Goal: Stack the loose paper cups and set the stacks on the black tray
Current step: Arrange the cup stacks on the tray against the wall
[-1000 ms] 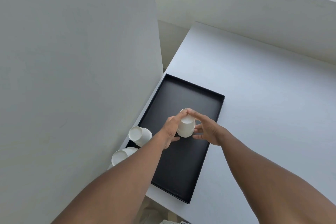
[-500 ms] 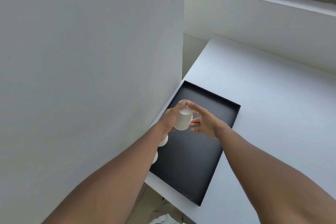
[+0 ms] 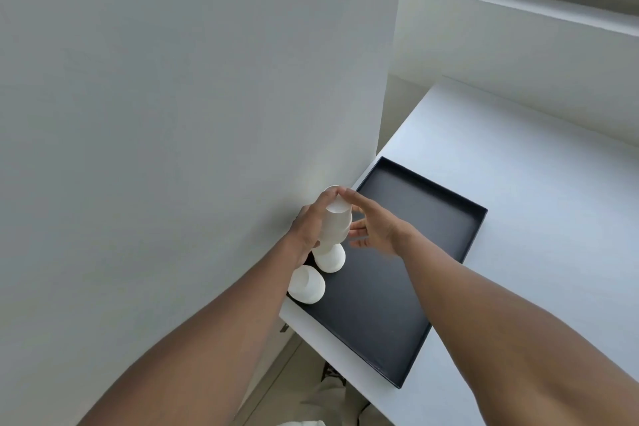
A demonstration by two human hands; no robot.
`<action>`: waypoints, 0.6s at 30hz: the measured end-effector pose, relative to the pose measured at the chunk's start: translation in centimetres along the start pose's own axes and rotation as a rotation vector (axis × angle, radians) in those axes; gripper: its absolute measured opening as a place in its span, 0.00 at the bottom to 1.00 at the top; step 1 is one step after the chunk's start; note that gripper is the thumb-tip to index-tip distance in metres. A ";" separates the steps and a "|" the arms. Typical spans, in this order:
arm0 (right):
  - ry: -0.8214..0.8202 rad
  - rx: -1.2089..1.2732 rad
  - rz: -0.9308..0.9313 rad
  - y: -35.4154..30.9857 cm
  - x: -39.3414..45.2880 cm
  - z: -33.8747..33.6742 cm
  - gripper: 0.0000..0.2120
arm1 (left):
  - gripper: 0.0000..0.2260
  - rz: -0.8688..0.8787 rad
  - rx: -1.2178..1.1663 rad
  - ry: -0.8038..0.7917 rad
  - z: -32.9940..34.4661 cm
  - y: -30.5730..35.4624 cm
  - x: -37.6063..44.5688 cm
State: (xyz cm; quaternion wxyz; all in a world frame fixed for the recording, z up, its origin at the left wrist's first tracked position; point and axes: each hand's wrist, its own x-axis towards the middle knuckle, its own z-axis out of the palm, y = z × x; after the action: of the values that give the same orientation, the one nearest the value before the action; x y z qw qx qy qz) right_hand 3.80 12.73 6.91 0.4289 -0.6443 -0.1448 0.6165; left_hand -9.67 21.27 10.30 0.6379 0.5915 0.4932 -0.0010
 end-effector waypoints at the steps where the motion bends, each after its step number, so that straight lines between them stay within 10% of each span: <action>1: -0.003 -0.003 0.001 0.0 0.0 0.3 0.39 | 0.26 -0.004 -0.006 0.003 -0.2 -0.2 -0.2; 8: -0.003 -0.009 0.042 0.1 0.5 2.0 0.46 | 0.13 0.032 -0.053 0.010 -1.2 -1.1 -1.0; 18: 0.031 -0.062 0.072 0.1 0.8 3.3 0.36 | 0.27 -0.032 -0.074 0.082 -1.3 -2.1 -0.3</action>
State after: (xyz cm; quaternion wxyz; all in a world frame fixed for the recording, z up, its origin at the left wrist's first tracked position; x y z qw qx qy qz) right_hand 0.85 14.47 6.69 0.3882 -0.6717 -0.1338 0.6166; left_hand -11.88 21.47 9.18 0.6385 0.5591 0.5279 0.0315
